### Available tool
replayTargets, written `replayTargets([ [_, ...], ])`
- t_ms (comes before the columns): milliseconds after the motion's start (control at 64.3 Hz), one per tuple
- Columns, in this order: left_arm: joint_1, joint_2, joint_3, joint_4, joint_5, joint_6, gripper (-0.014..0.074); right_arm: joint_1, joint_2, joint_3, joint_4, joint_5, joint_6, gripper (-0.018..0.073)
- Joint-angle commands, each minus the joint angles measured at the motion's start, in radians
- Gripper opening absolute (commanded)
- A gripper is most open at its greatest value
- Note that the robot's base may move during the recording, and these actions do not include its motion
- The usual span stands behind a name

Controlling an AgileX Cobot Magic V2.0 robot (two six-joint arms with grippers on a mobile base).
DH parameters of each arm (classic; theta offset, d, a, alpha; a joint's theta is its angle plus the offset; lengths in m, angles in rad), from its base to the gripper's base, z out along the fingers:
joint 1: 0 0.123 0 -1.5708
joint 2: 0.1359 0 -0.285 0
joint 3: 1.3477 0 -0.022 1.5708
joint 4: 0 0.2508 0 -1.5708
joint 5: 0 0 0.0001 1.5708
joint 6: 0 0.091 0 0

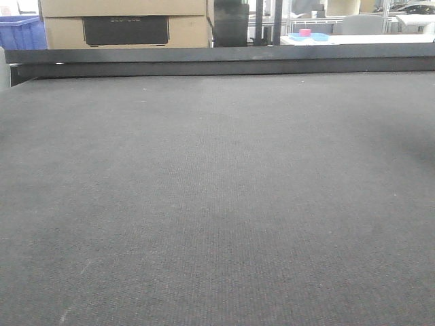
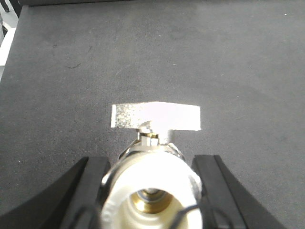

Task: Place valve from conveyor to right shelf box
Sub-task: 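Lift both held valves up off the conveyor belt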

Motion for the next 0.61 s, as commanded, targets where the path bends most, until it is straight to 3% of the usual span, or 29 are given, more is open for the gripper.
replayTargets([
  [0, -0.005, -0.012, -0.006, -0.012, -0.044, -0.006, -0.0111, 0.0, -0.014, -0.011, 0.0, -0.076, -0.006, -0.0154],
  [591, -0.005, -0.012, -0.006, -0.012, -0.044, -0.006, -0.0111, 0.0, -0.014, -0.011, 0.0, -0.076, -0.006, -0.0154],
])
